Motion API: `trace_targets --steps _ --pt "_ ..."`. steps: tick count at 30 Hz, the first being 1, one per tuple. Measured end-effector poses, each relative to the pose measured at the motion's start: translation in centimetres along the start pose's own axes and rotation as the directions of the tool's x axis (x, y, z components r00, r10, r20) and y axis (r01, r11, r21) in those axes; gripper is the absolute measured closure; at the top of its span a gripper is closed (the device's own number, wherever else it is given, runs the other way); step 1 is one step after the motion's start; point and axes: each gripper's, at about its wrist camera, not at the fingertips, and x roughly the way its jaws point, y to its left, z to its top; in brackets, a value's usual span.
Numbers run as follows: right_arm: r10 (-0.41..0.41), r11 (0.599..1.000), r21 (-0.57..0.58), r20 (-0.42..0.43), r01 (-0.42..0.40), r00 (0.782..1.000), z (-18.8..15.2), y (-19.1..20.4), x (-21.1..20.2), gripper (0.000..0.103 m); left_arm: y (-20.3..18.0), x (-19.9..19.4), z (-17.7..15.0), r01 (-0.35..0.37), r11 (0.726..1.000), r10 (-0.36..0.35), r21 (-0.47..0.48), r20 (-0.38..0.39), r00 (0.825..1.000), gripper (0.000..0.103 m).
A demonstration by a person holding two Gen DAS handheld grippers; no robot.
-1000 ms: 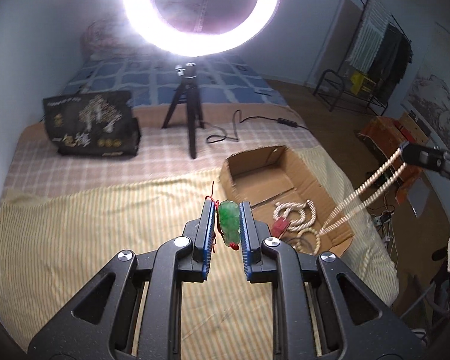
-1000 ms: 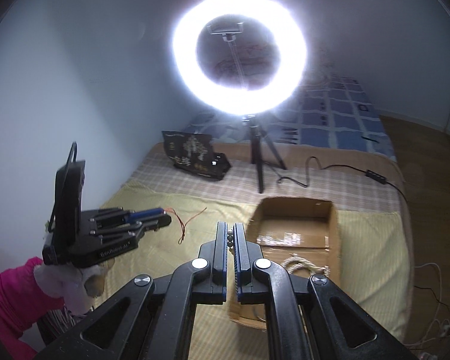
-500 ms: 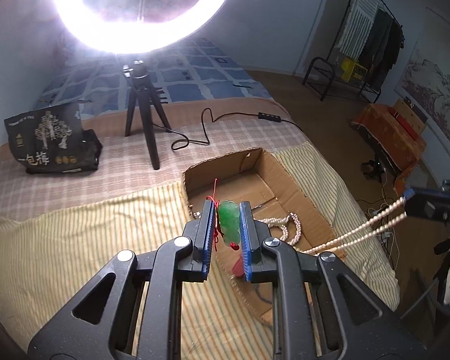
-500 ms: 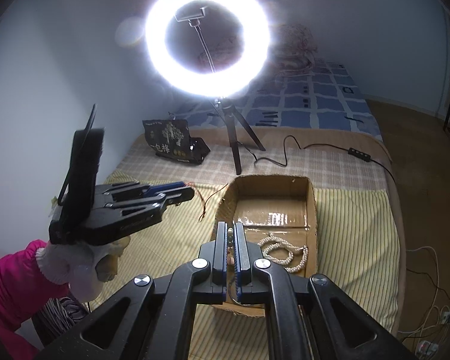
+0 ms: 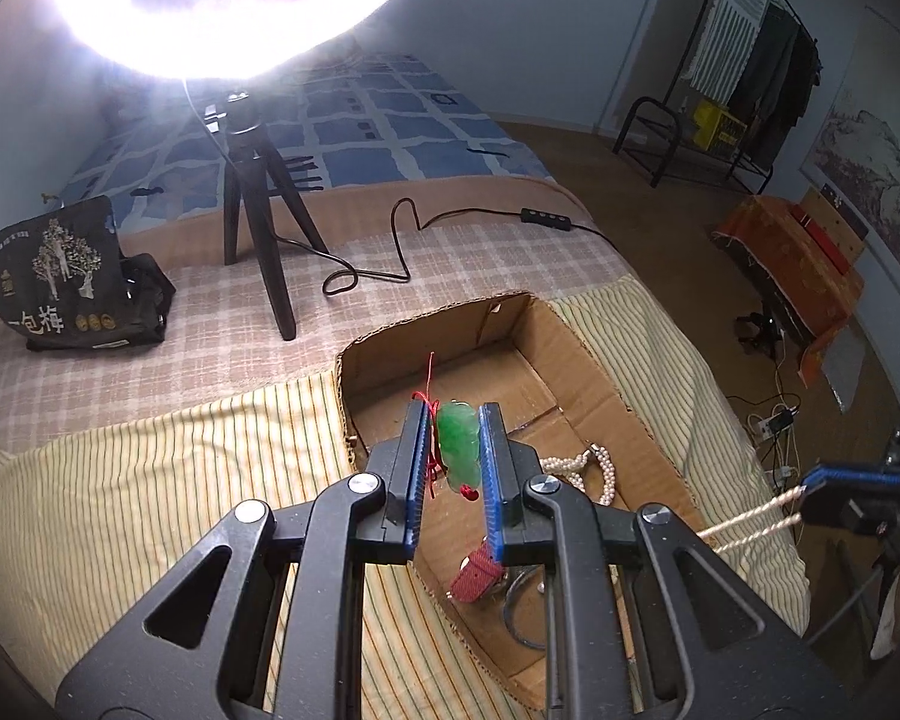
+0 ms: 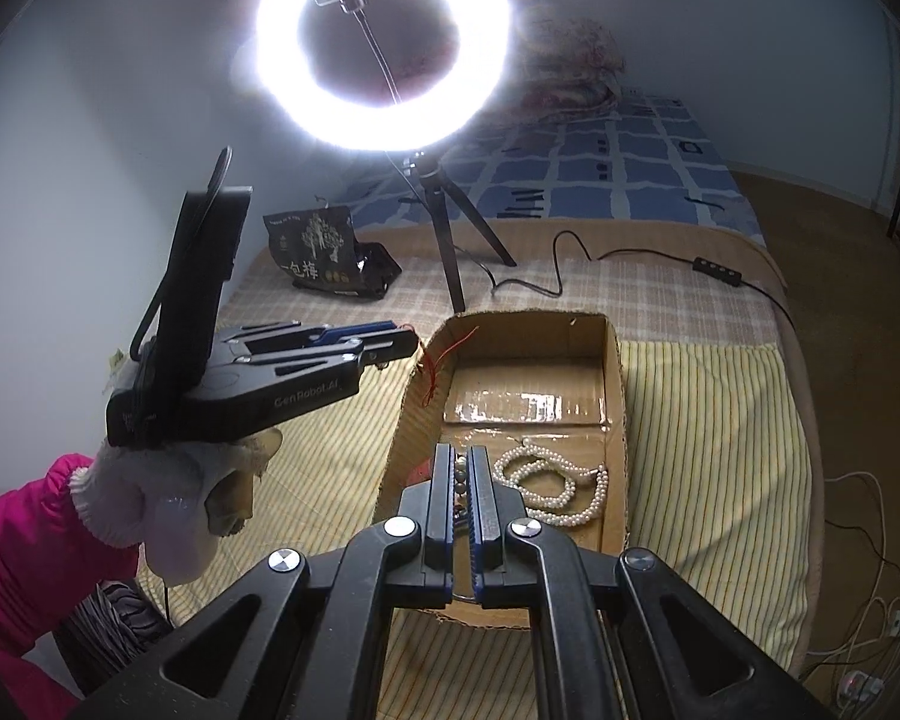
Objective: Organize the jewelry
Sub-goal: 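Lift the necklace with both tools and carry it over the box, then open both tools to release the necklace into the box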
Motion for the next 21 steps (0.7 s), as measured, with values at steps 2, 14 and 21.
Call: trace_targets --steps 2,14,21 --pt "0.003 1.0 0.005 -0.005 -0.003 1.0 -0.2 -0.2 0.4 0.102 -0.1 0.3 0.1 -0.001 1.0 0.001 0.001 -0.002 1.0 0.088" --pt "0.007 1.0 0.019 -0.026 -0.007 1.0 -1.1 -0.8 2.1 0.097 -0.9 0.9 0.5 -0.004 1.0 0.004 0.007 -0.002 1.0 0.088" --pt "-0.023 1.0 -0.021 -0.02 0.022 1.0 -1.4 -0.1 2.3 0.062 -1.4 0.8 0.5 -0.014 0.999 0.014 0.032 0.002 1.0 0.066"
